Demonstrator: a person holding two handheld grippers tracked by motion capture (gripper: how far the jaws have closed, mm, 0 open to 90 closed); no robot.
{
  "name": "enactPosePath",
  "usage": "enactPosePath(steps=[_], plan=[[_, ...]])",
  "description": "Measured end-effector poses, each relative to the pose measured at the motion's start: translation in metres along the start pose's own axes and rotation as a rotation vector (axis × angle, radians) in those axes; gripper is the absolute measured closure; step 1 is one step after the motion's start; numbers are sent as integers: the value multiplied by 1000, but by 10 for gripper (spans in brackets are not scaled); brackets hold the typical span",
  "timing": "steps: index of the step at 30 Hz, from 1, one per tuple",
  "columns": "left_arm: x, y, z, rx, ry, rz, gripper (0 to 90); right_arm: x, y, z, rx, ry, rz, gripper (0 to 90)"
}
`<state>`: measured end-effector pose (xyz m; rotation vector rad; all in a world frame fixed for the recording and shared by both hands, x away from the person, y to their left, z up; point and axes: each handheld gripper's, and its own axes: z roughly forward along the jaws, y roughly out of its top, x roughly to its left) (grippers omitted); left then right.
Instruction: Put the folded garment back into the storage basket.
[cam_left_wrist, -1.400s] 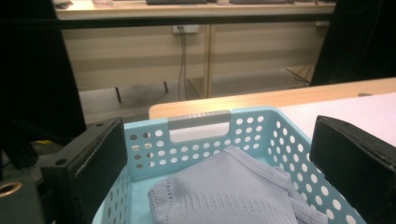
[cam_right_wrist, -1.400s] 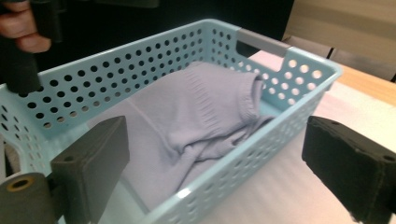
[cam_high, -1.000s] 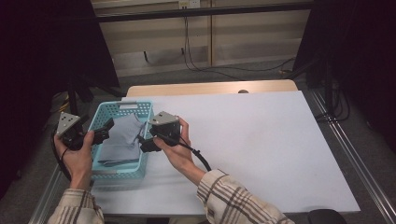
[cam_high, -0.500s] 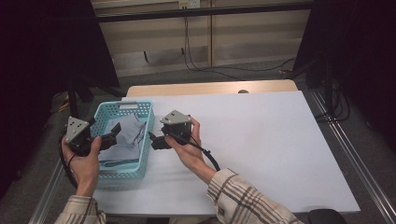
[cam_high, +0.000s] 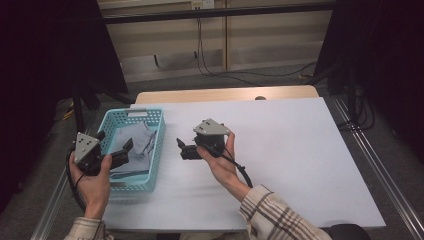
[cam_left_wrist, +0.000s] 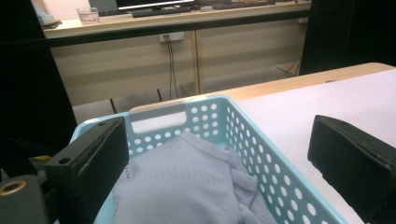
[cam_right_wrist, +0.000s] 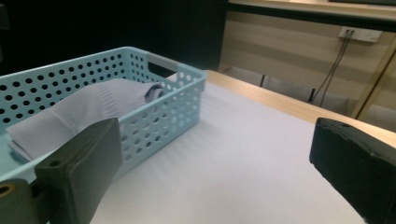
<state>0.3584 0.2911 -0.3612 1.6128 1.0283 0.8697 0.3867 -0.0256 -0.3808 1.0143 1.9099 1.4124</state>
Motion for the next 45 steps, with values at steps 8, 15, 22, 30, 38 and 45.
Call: enactPosePath(steps=[8, 15, 22, 30, 38, 45], plan=[[-10, -1, -7, 13, -21, 30, 55, -27, -8, -25, 2, -62, 12, 26], [-20, -4, -11, 3, -21, 17, 55, -48, -10, -49, -22, -111, 8, 28], [-22, -3, -13, 23, -19, 10, 55, -61, -15, -68, -21, -129, 23, 32], [-31, -8, -21, 29, 11, 28, 55, -76, -23, -90, -42, -159, 18, 32], [-38, -17, -28, 15, 6, 7, 55, -93, -36, -109, -35, -206, 22, 33], [-52, -16, -27, 1, -13, 26, 55, -108, -46, -129, -33, -245, 21, 33]])
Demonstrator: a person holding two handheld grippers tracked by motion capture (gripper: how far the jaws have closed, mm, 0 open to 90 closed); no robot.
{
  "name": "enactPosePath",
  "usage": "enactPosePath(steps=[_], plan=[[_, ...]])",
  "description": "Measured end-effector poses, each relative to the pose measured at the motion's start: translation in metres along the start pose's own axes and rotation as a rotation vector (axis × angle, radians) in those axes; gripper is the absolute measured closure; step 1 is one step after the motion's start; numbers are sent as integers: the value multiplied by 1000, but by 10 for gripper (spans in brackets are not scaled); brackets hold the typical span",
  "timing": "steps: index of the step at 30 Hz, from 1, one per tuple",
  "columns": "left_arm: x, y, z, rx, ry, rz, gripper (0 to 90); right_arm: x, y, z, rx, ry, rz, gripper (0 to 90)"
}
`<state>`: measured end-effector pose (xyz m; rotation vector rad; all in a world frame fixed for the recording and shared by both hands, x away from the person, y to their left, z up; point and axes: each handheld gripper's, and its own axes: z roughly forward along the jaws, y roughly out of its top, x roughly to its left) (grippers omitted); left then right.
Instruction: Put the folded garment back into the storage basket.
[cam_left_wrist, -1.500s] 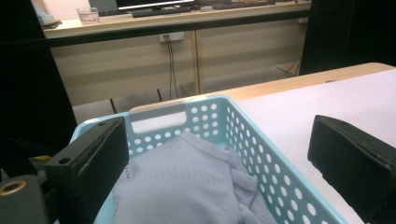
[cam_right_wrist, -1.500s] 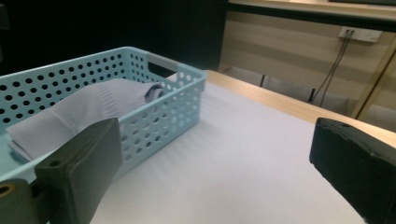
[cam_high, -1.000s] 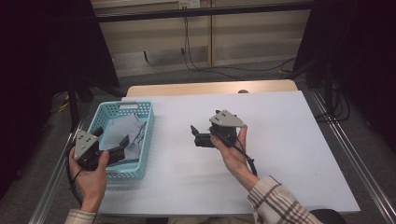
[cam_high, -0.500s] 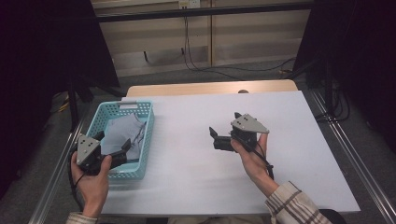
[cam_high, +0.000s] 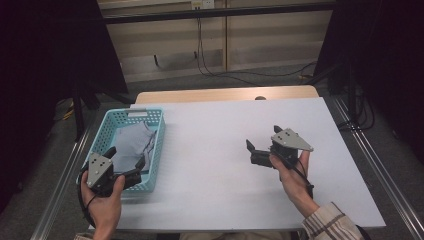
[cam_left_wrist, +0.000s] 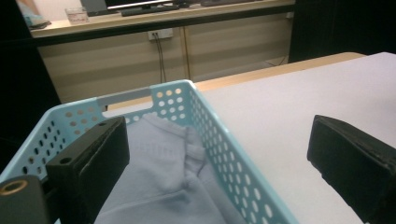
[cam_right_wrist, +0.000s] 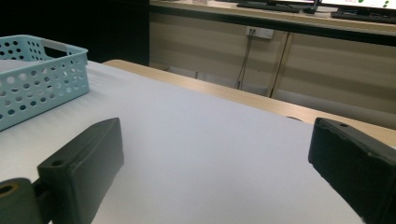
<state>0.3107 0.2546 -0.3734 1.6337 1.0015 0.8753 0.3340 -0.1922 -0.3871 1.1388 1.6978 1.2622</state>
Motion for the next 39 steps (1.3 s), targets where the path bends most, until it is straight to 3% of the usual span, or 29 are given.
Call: enactPosePath(steps=[1, 7, 11, 13, 16, 21, 23, 24, 26, 31, 39], plan=[[-1, -1, 0, 2, -2, 14, 55, -3, -1, -3, -1, -7, 0, 33], [-9, -8, 6, -9, -20, -8, 55, -18, -8, -19, -6, -33, 0, 33], [-12, -12, 7, -2, -33, -2, 54, -28, -16, -31, -16, -61, 0, 33], [-15, -14, 8, -10, -45, -29, 54, -32, -20, -37, -14, -77, 6, 33], [-17, -14, 10, -21, -52, 3, 49, -37, -25, -46, -13, -90, 20, 32], [-22, -18, 13, -33, -65, -7, 38, -42, -32, -57, -6, -108, 36, 28], [-25, -20, 13, -44, -69, -36, 35, -43, -35, -60, -4, -113, 42, 26], [-23, -21, 12, -39, -67, -30, 33, -44, -37, -62, -8, -111, 46, 26], [-23, -23, 12, -45, -89, -73, 32, -45, -38, -66, -7, -110, 52, 24], [-22, -25, 7, -50, -69, -90, 32, -50, -41, -77, -15, -134, 45, 22], [-22, -34, 1, -31, -44, -85, 32, -47, -52, -86, -14, -129, 62, 19]])
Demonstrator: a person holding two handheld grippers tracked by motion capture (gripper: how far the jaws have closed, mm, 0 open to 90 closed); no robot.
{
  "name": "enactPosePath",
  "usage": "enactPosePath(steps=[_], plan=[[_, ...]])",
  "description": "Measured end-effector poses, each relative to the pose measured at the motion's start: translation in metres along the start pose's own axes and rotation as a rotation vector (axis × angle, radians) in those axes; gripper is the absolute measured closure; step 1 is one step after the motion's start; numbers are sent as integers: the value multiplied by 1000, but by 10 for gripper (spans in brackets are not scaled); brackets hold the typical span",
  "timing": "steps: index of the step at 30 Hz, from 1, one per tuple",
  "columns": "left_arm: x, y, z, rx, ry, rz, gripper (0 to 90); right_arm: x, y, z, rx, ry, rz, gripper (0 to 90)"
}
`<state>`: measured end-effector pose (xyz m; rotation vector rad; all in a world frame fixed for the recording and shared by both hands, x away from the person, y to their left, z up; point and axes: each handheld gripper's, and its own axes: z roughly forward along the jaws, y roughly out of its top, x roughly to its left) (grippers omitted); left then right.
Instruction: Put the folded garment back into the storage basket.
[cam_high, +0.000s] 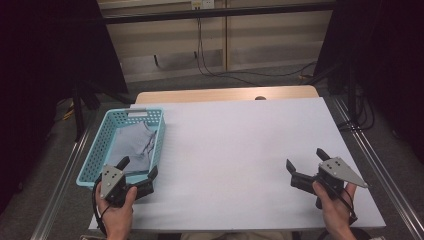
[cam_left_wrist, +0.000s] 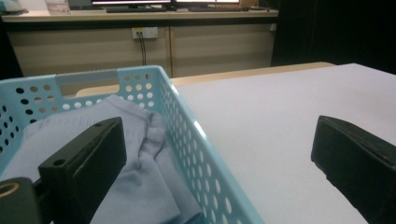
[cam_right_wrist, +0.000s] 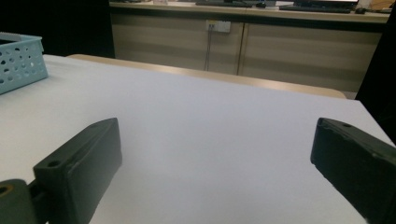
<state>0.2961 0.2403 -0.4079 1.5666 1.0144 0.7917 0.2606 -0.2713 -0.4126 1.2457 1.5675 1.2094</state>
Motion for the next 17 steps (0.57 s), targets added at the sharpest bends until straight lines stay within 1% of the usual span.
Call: enactPosePath(steps=[2, 3, 4, 5, 6, 8, 9, 10, 11, 13, 15, 17], plan=[[-1, -2, -1, 11, 4, -5, 33, 1, -2, -1, 14, 0, -3, 18], [-1, -3, -1, 14, 3, -2, 32, 2, -3, -2, 29, -14, -5, 18], [-1, -4, -2, 16, 2, -16, 33, 2, -3, -1, 22, -13, -3, 18], [-1, -5, -2, 22, 5, -5, 33, 2, -5, -1, 24, -6, 2, 18], [-2, -5, -2, 25, 5, -12, 32, 2, -5, -1, 32, -15, 0, 17], [-2, -5, -3, 18, 5, -16, 32, 4, -7, -1, 37, -11, 5, 17], [0, -5, -3, 17, 5, -8, 32, 4, -8, 0, 38, -8, 7, 18], [0, -5, -2, 16, 6, -20, 32, 5, -9, 1, 41, -2, 6, 19], [0, -5, -2, 22, 13, -20, 32, 5, -10, 2, 49, 2, 3, 18], [0, -4, -1, 5, 13, -27, 32, 5, -11, 4, 47, 10, 15, 20], [1, -3, -2, 5, 13, -16, 32, 5, -11, 5, 46, 1, 10, 21], [1, -3, -1, -2, 17, -27, 32, 5, -10, 5, 35, 4, 10, 22]])
